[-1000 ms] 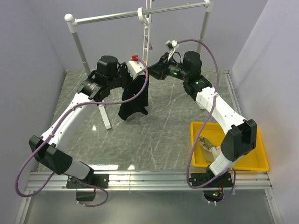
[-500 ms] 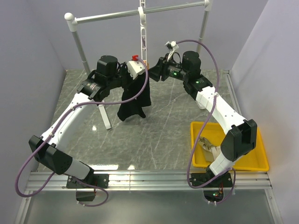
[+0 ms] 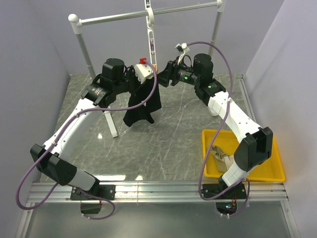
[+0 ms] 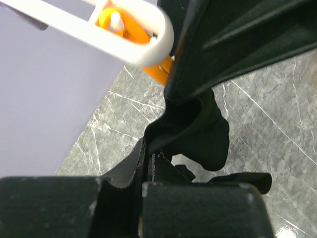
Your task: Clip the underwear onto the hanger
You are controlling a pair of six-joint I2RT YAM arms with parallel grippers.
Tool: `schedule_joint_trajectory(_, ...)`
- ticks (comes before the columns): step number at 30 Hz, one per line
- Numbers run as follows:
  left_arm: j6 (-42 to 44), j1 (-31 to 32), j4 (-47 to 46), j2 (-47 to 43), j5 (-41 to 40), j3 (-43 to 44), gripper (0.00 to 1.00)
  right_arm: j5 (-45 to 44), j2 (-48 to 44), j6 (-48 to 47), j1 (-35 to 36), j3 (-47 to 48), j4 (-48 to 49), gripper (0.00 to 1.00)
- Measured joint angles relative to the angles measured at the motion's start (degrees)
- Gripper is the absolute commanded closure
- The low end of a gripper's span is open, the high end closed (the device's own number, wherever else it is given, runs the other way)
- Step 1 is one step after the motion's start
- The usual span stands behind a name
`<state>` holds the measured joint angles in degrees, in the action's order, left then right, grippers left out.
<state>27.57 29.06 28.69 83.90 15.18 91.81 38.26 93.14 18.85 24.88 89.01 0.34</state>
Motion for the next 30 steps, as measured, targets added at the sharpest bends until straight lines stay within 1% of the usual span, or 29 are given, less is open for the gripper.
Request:
schedule_joint_trajectory(2, 0.0, 0.0, 0.0, 0.0, 0.0, 0.2, 1.00, 0.4, 0.0, 0.5, 0.0, 0.0, 0.0, 0.30)
schedule_joint_trajectory(7, 0.0, 0.0, 0.0, 0.0, 0.3, 0.2, 1.00, 1.9, 0.0, 2.8, -0.5, 0.1, 0.1, 0.29)
schedule_joint_trajectory(13, 0.2, 0.0, 0.0, -0.1, 1.6, 0.2, 1.00, 5.0, -0.6, 8.2, -2.8, 0.3, 2.6, 0.28)
schedule_joint_trajectory(17, 0.2, 0.0, 0.0, -0.2, 2.1, 0.1, 1.00, 6.1, -1.7, 9.9, -3.9, 0.3, 3.3, 0.27)
schedule_joint_trajectory(20, 0.2, 0.0, 0.0, -0.2, 2.8, 0.1, 0.97, 6.4, -2.7, 10.3, -4.7, 0.3, 3.5, 0.28)
schedule_joint_trajectory(22, 0.1, 0.0, 0.0, -0.2, 3.6, 0.1, 0.92, 6.5, -3.2, 10.3, -5.2, 0.3, 3.4, 0.29)
schedule_joint_trajectory(24, -0.1, 0.0, 0.0, -0.3, 4.7, 0.1, 0.91, 6.4, -3.5, 9.9, -5.7, 0.3, 3.2, 0.30)
schedule_joint_trajectory(28, -1.0, 0.2, -0.1, -0.3, 6.4, 0.1, 0.94, 6.4, -4.0, 7.8, -6.3, 0.3, 1.3, 0.33)
schedule_joint_trajectory(30, -1.8, 0.5, -0.1, -0.3, 6.4, 0.1, 0.93, 6.4, -4.3, 6.5, -6.4, 0.3, -0.1, 0.33)
